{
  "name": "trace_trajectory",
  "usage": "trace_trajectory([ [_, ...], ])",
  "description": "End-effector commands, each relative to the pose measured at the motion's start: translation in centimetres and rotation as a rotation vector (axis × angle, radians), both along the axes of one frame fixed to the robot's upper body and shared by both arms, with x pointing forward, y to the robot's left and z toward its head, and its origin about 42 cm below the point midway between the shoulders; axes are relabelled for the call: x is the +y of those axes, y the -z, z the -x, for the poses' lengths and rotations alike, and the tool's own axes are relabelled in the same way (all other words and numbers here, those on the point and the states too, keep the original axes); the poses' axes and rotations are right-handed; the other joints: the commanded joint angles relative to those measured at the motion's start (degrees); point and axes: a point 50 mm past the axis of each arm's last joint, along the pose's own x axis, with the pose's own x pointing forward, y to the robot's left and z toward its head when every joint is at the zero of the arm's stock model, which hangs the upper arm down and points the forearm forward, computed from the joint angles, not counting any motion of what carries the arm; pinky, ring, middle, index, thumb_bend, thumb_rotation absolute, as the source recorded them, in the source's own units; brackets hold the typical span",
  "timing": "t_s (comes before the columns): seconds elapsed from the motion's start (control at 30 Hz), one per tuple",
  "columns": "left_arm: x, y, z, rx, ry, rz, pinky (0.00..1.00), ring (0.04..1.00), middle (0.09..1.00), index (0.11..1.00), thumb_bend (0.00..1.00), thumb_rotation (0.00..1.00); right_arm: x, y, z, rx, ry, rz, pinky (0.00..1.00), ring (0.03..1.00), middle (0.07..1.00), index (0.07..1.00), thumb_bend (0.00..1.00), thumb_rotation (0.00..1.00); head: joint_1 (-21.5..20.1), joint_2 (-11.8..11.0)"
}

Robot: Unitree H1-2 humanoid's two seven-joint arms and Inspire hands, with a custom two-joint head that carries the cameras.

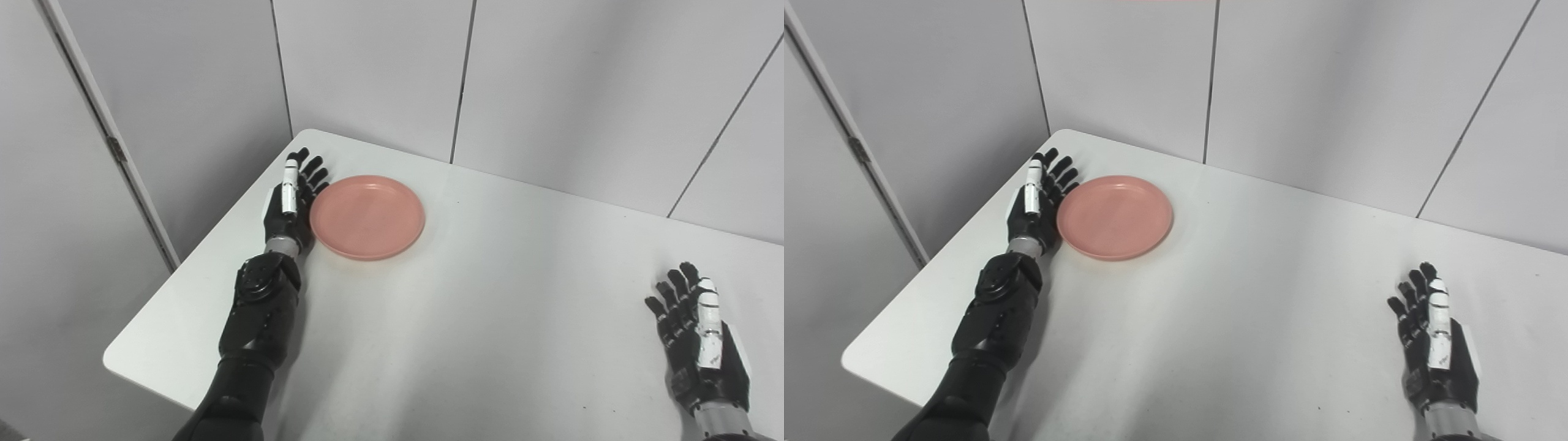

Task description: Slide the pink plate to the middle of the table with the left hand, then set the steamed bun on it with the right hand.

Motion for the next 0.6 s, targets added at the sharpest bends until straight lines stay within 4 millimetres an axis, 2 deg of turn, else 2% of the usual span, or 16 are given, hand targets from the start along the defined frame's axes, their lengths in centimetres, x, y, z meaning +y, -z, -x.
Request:
trace_trajectory([
  [0.0, -1.7, 2.5, 0.5, 0.13, 0.064, 0.04, 0.93, 0.914, 0.909, 0.913, 0.43, 1.0, 0.2, 1.3, 0.6, 0.059, -0.002, 0.012, 1.0, 1.0, 1.0, 1.0, 0.13, 1.0, -0.7, 0.3],
  [0.27, -3.8, 2.6, 0.6, 0.136, 0.147, 0.023, 0.91, 0.91, 0.907, 0.911, 0.43, 1.0, 0.5, 1.8, 0.7, 0.063, -0.01, 0.019, 1.0, 1.0, 1.0, 1.0, 0.15, 1.0, -4.7, 1.4],
  [0.4, -4.9, 2.3, 0.9, 0.136, 0.199, 0.027, 0.89, 0.901, 0.91, 0.913, 0.42, 1.0, 0.8, 2.2, 0.6, 0.066, -0.012, 0.017, 1.0, 1.0, 1.0, 1.0, 0.17, 1.0, -8.3, 2.2],
  [0.57, -6.6, 2.3, 1.3, 0.141, 0.278, 0.003, 0.92, 0.91, 0.91, 0.911, 0.43, 1.0, 1.4, 2.4, 0.5, 0.076, -0.002, 0.041, 1.0, 1.0, 1.0, 1.0, 0.2, 1.0, -11.7, 2.5],
])
